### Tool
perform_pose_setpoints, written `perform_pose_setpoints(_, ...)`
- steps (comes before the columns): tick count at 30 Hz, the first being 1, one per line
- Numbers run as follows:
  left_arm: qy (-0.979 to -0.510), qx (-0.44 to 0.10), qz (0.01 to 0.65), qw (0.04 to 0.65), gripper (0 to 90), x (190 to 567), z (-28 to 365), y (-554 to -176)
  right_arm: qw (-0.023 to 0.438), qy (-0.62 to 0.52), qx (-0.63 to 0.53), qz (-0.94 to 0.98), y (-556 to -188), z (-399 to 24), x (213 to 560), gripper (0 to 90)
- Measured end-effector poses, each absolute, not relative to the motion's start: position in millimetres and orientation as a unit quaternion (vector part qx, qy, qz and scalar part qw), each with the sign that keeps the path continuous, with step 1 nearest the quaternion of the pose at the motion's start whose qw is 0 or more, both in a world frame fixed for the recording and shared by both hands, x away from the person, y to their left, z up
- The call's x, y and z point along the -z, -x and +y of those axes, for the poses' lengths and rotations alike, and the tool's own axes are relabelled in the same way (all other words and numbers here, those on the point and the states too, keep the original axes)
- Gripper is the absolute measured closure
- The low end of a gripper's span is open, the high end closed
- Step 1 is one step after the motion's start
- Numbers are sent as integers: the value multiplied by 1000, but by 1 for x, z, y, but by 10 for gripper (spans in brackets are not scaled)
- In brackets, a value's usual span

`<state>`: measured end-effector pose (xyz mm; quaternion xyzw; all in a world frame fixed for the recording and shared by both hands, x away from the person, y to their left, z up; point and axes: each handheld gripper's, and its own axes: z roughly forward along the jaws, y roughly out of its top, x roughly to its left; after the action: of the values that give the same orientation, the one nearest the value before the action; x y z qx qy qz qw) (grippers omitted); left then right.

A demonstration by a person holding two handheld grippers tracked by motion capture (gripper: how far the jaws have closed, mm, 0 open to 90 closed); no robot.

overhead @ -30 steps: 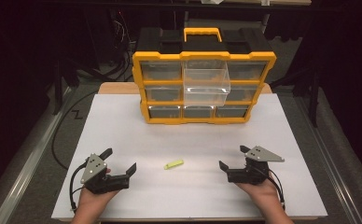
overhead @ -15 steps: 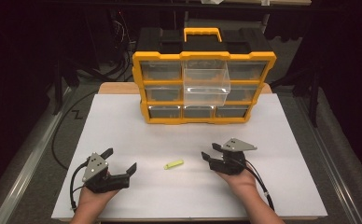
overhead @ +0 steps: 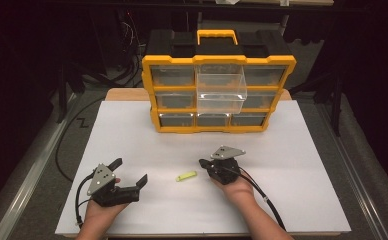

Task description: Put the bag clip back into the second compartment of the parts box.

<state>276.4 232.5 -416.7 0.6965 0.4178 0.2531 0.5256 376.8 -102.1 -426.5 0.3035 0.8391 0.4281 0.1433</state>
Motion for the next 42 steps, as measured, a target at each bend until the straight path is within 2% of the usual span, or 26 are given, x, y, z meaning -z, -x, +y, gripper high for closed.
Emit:
perform_pose_setpoints(5, -694, -252, 419, 528, 4, 416, 234, -275, 131, -297, -404, 855, -383, -85, 432, 900)
perform_pose_setpoints(14, -700, -250, 412, 527, 4, 415, 232, -273, 114, -288, -381, 871, -383, -82, 437, 900)
perform_pose_setpoints(29, -706, -253, 405, 523, 4, 414, 230, -273, 93, -270, -379, 880, -354, -90, 435, 900)
perform_pose_setpoints(36, -707, -254, 404, 522, 4, 414, 230, -272, 95, -259, -395, 876, -339, -102, 427, 900)
perform_pose_setpoints(42, -707, -254, 403, 523, 4, 414, 229, -272, 113, -279, -409, 861, -328, -138, 422, 900)
